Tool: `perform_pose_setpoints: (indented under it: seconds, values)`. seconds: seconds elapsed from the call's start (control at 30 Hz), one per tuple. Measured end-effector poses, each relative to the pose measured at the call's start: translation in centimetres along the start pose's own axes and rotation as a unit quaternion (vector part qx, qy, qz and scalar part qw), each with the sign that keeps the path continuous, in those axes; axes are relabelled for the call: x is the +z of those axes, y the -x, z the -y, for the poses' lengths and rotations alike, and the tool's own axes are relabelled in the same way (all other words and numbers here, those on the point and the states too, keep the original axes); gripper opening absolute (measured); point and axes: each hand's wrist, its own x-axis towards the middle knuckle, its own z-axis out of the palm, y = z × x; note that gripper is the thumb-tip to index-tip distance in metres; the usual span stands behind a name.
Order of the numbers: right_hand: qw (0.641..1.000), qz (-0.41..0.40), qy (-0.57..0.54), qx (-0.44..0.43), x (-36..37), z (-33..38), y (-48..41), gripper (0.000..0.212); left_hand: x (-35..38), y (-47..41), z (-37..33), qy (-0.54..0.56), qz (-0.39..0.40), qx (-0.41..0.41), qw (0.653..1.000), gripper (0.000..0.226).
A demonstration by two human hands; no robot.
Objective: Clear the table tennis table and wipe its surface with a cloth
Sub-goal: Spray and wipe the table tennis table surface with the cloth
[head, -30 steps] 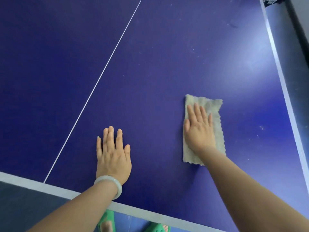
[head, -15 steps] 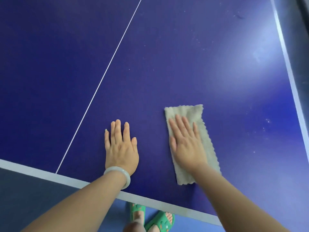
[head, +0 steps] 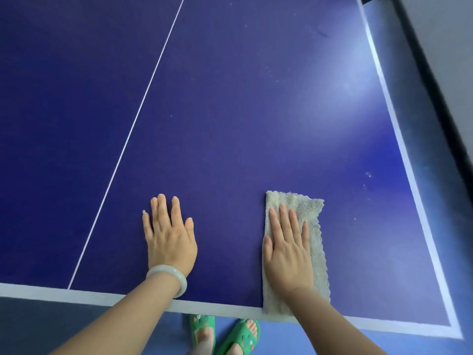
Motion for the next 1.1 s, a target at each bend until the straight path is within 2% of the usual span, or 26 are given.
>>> perform_pose_setpoints:
  seconds: [0.13,0.27,0.33,0.47,0.6,0.7,0.83,0.9,0.93,0.97,1.03,1.1]
  values:
    - [1.000,0.001,0.018,0.000,0.3,0.2,-0.2,0.060,-0.8,-0.6,-2.0,0.121,0.009,-0.015,0.992,0.047]
    - [1.000,-0.007,0.014,-0.006,0.0,0.4,-0.2,0.060,-1.2,-0.5,-8.6,0.168,0.006,0.084,0.982,0.046]
    - [1.000,-0.006,-0.006,-0.025,-0.2,0.2,-0.1,0.060,-0.7,-1.1,-11.9,0.159,0.017,0.087,0.983,0.050]
    - [0.993,0.038,-0.010,-0.107,-1.1,-3.9,1.6,0.060,1.3,-1.3,-16.6,0.128,0.053,0.037,0.990,0.061]
    - [0.985,0.061,-0.005,-0.162,-2.9,-11.8,3.4,0.063,3.3,-0.1,-18.0,0.019,0.012,0.013,1.000,0.070]
    - [0.958,0.095,0.052,-0.264,-4.8,-18.0,2.6,0.066,3.7,0.1,-18.4,-0.028,0.004,0.001,1.000,0.071]
    - [0.885,0.125,0.123,-0.430,-6.3,-23.1,-2.4,0.065,4.3,0.0,-18.8,-0.043,-0.008,-0.002,0.999,0.063]
    - [0.870,0.126,0.128,-0.459,-6.6,-23.8,-5.8,0.063,4.3,0.1,-18.6,-0.049,-0.015,-0.001,0.999,0.061]
    - [0.884,0.121,0.117,-0.437,-6.4,-24.1,-7.8,0.061,4.3,0.0,-18.6,-0.053,-0.012,-0.001,0.999,0.062]
    - [0.913,0.104,0.098,-0.383,-6.3,-24.5,-9.7,0.059,4.3,0.0,-18.7,-0.054,-0.011,-0.002,0.999,0.065]
    - [0.980,0.052,0.045,-0.186,-6.1,-24.8,-12.4,0.056,4.2,0.0,-18.8,-0.056,-0.011,-0.002,0.998,0.067]
    - [1.000,0.013,0.009,-0.011,-5.4,-23.4,-12.6,0.057,4.2,0.0,-18.8,-0.061,-0.018,-0.001,0.998,0.063]
